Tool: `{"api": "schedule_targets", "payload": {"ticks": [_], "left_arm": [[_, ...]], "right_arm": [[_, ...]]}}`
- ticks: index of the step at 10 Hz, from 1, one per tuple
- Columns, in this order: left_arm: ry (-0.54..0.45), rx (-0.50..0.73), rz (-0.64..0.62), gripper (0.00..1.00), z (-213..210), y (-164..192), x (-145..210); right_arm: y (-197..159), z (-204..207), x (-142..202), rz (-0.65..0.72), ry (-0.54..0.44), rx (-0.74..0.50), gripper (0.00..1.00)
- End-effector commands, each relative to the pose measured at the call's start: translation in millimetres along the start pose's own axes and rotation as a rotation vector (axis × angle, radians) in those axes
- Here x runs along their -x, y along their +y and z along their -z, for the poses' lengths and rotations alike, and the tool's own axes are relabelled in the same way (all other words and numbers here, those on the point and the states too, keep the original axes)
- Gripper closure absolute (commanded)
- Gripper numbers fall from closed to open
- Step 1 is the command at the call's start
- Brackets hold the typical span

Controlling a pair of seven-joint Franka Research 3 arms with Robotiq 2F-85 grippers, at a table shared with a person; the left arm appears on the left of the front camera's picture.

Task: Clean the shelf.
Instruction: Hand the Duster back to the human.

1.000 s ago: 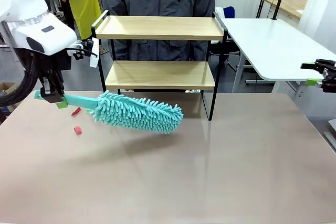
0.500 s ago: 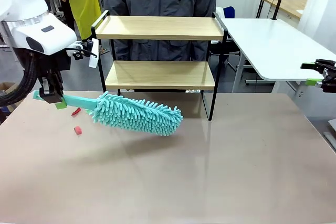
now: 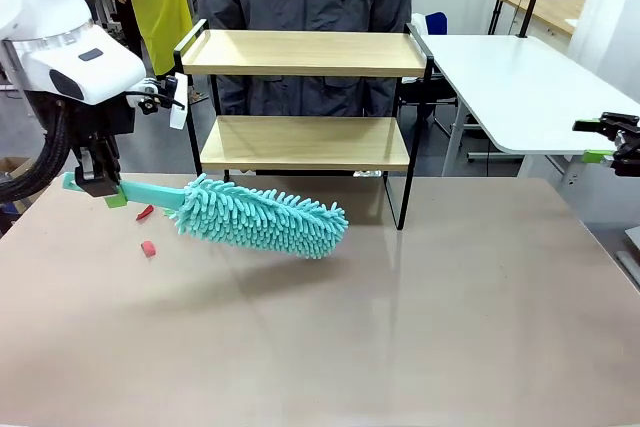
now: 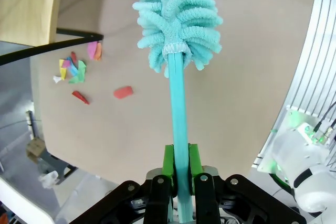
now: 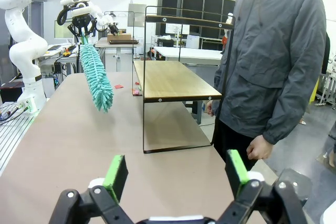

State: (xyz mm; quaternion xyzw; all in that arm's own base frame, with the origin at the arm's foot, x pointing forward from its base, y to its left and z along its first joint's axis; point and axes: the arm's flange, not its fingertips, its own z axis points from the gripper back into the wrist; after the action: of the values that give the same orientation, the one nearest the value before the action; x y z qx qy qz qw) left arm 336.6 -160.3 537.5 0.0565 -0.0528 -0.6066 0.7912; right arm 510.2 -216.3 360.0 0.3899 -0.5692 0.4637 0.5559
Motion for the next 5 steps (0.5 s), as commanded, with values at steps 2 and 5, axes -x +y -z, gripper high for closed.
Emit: {"api": "schedule_targets", "payload": {"ticks": [2,5], "left_arm": [[-0.001,0.001,0.004,0.87,-5,1,1],[-0.082,-0.028,0.022,0.87,-11,5,9]], "right_arm": [[-1,1,-3,-0.006,0.003,0.002,0.0],[28,21,-48,-0.053,-0.033,-0.114,0.0]]}}
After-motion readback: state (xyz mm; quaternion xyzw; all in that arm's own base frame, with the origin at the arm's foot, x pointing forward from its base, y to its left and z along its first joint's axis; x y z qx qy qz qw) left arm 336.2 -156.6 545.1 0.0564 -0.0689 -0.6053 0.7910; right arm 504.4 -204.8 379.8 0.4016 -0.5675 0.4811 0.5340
